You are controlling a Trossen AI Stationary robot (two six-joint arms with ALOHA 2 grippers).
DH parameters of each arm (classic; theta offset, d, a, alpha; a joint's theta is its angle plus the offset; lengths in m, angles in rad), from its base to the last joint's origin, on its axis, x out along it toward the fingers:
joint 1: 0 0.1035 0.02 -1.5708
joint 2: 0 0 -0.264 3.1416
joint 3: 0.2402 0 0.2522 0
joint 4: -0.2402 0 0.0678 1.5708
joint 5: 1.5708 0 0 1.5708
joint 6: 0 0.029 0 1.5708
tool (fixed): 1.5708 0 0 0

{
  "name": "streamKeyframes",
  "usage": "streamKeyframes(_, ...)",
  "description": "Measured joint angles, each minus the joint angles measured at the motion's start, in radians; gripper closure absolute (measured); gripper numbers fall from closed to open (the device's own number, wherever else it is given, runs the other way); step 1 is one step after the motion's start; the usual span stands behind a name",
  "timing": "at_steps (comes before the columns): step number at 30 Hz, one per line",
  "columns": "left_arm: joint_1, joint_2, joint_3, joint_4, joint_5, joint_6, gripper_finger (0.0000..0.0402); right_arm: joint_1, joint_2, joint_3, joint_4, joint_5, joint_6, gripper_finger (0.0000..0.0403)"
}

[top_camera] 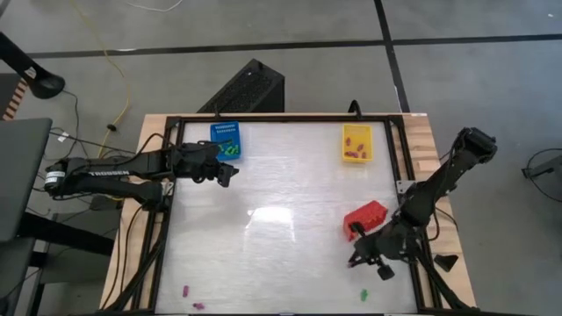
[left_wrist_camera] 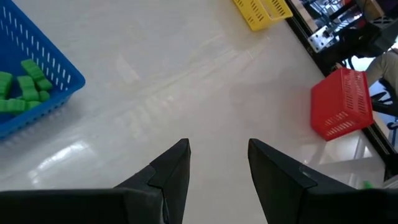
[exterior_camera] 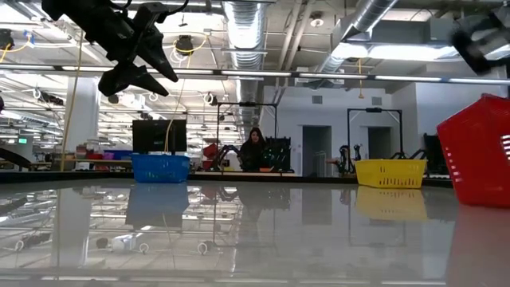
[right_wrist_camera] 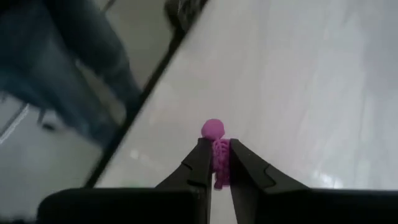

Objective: Sort Halloween decoration
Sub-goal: Put the purple skeleton toy into the yellow bin

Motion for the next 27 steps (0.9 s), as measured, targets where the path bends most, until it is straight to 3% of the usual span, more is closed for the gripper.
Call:
streamKeyframes(5,0.0,0.0,0.0,0.0,0.0,0.006,0.0251,-0.128,-0.001,0.114,-0.035,0.016,-0.039,0.0341)
streamKeyframes(8,0.0,0.0,0.0,0.001,0.0,0.006,0.0251,-0.232,-0.029,0.131,-0.059,0.084,-0.014,0.0344)
streamKeyframes(16,0.0,0.0,0.0,0.012,0.007,0.006,0.0251,-0.651,-0.174,0.134,-0.381,0.307,0.023,0.0345)
streamKeyframes(21,0.0,0.0,0.0,0.055,0.001,0.031,0.0251,-0.982,-0.222,0.133,-0.428,0.275,-0.088,0.0345)
streamKeyframes(27,0.0,0.0,0.0,0.079,0.0,0.057,0.0251,-1.353,-0.161,0.133,-0.449,0.061,-0.198,0.0345)
